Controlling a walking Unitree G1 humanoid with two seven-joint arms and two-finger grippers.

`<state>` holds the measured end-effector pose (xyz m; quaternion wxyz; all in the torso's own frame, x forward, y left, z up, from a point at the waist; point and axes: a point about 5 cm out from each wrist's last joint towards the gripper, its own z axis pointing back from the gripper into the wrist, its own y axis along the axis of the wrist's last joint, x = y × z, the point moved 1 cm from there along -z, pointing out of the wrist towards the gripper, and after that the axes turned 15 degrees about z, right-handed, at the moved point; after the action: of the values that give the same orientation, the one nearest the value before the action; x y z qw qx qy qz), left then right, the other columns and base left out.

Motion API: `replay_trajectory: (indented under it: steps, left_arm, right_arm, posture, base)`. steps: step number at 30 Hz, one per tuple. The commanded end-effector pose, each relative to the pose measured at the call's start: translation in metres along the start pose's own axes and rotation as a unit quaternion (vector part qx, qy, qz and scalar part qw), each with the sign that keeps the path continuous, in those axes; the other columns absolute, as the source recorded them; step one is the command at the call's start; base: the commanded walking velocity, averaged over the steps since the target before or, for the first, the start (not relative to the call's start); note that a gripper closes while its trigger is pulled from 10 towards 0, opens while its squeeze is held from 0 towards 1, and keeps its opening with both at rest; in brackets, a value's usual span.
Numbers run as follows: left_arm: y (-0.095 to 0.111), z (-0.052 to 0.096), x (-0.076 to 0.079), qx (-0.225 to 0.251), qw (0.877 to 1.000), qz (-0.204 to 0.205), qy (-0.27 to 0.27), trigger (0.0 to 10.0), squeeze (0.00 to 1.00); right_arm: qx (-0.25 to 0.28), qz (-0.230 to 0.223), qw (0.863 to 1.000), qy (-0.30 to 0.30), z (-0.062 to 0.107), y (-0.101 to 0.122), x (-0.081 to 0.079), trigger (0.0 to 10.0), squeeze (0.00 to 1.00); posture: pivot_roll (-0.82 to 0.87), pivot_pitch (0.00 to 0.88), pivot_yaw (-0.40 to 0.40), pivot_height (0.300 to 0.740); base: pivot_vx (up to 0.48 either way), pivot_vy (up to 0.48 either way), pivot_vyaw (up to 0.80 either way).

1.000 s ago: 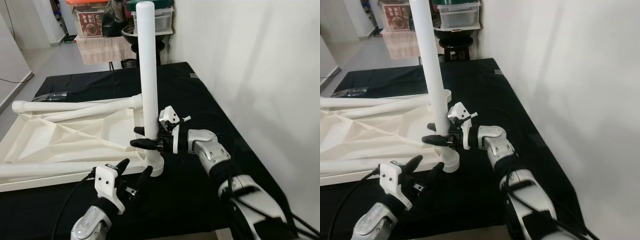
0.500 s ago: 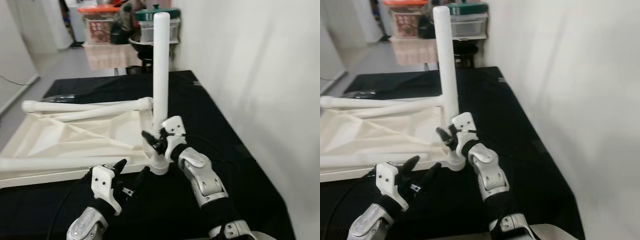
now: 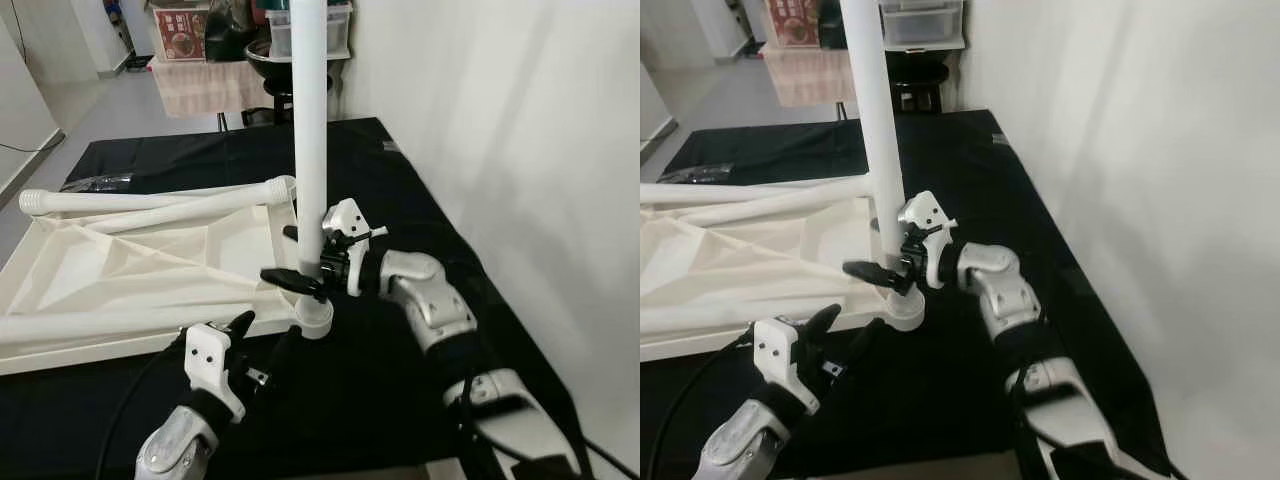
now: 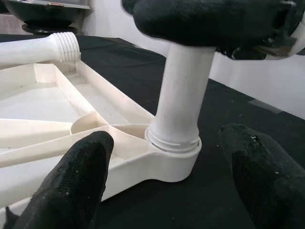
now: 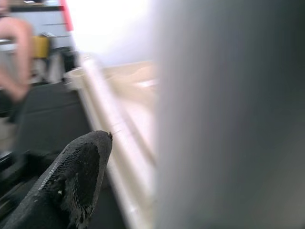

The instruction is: Building children table

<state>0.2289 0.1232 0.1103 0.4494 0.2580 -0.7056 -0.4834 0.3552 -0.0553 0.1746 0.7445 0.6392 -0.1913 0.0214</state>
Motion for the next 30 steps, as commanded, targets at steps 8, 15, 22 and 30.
replay_trajectory:
  steps: [8, 15, 22, 30]
  left_arm:
    - [-0.003, 0.0, -0.001, -0.005, 1.0, -0.002, 0.004, 10.0, 0.0]
    - [-0.004, 0.0, 0.0, -0.005, 1.0, -0.001, 0.004, 10.0, 0.0]
    - [-0.004, 0.001, 0.0, -0.006, 1.0, 0.0, 0.003, 10.0, 0.0]
    - [-0.001, 0.005, -0.002, -0.008, 1.0, 0.001, 0.0, 10.0, 0.0]
  right_arm:
    - [0.015, -0.061, 0.995, 0.074, -0.01, -0.008, -0.009, 1.4, 0.0]
    - [0.024, -0.068, 0.997, 0.036, 0.0, -0.019, -0.005, 0.0, 0.0]
    - [0.012, -0.072, 0.997, -0.009, 0.02, -0.033, -0.006, 0.0, 0.0]
    - [-0.151, -0.124, 0.912, -0.361, 0.032, -0.071, -0.033, 0.0, 0.0]
  posture:
    - [0.06, 0.0, -0.009, 0.74]
    - [0.05, 0.0, -0.001, 0.74]
    - [0.03, 0.0, 0.01, 0.74]
    - [0.0, 0.0, 0.017, 0.74]
  base:
    - [0.0, 0.0, 0.0]
    - [0.0, 0.0, 0.0]
    - [0.0, 0.0, 0.0]
    - [0.0, 0.0, 0.0]
